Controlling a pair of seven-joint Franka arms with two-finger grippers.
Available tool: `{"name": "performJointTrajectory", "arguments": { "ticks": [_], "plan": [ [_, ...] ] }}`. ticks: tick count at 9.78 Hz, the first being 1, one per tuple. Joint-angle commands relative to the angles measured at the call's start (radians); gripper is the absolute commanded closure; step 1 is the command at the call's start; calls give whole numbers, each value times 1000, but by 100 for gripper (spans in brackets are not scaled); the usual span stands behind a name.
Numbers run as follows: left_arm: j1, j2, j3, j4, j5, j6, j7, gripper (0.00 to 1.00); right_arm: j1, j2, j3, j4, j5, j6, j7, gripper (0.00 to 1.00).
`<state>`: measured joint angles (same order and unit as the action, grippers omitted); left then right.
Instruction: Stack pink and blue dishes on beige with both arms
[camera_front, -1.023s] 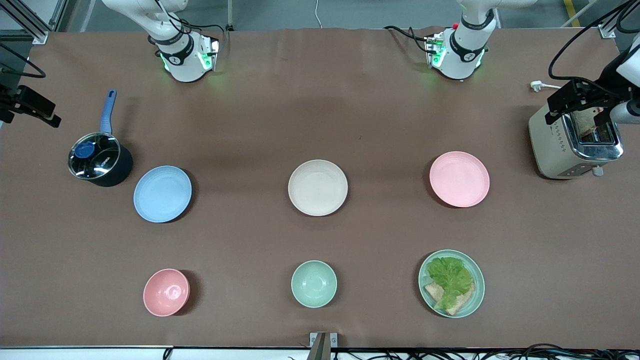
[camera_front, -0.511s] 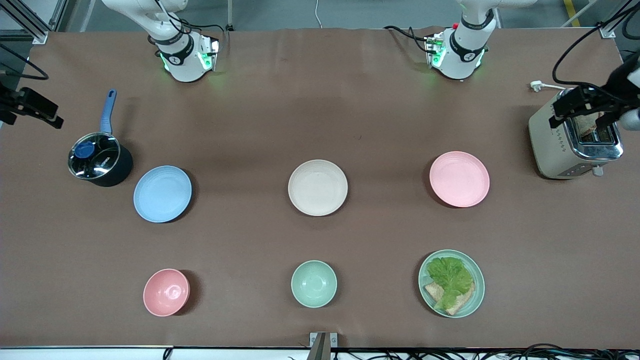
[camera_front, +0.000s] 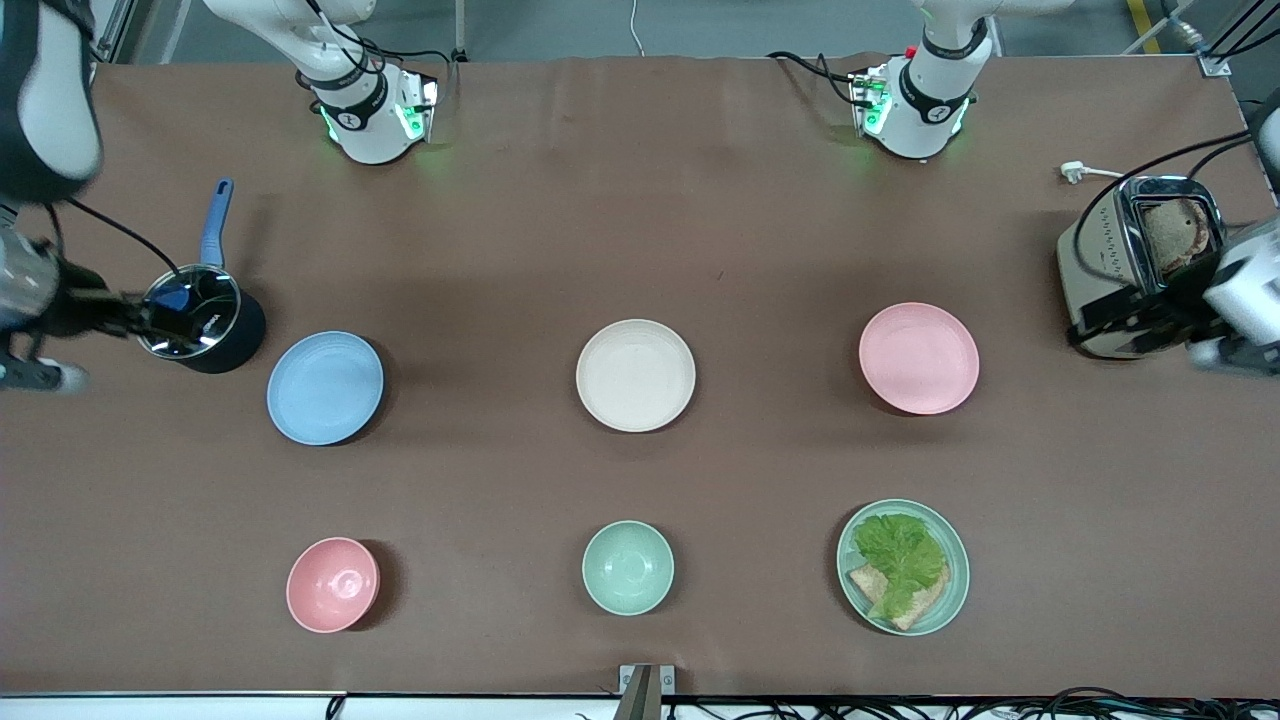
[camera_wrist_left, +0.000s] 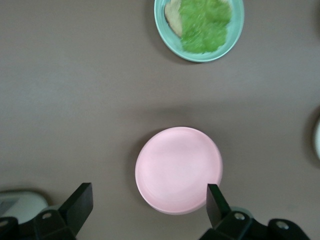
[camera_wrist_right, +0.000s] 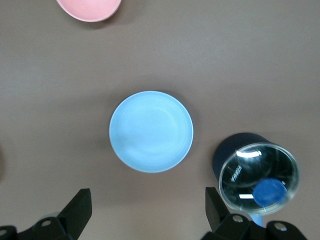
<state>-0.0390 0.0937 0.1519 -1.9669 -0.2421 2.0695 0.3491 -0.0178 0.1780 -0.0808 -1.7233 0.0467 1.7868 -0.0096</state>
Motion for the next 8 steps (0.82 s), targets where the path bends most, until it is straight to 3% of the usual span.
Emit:
{"name": "performJointTrajectory", "arguments": {
  "ticks": [1, 3, 4, 6, 8],
  "plan": [
    [-4, 131, 0, -142, -20, 259, 146, 0, -17, 32, -46, -180, 59, 221, -143, 0],
    [-10, 240, -6, -164, -45, 371, 163, 1, -30, 118, -114, -289, 190, 415, -386, 0],
    [-10, 279, -9, -165, -48, 374, 171, 10, -36, 179, -135, -300, 284, 461, -495, 0],
    [-12, 298, -24, -188, -84, 374, 172, 13, -41, 265, -148, -298, 450, 471, -613, 3],
    [-5, 317, -52, -219, -120, 374, 182, 25, -41, 294, -163, -303, 490, 470, -674, 17]
  ]
}}
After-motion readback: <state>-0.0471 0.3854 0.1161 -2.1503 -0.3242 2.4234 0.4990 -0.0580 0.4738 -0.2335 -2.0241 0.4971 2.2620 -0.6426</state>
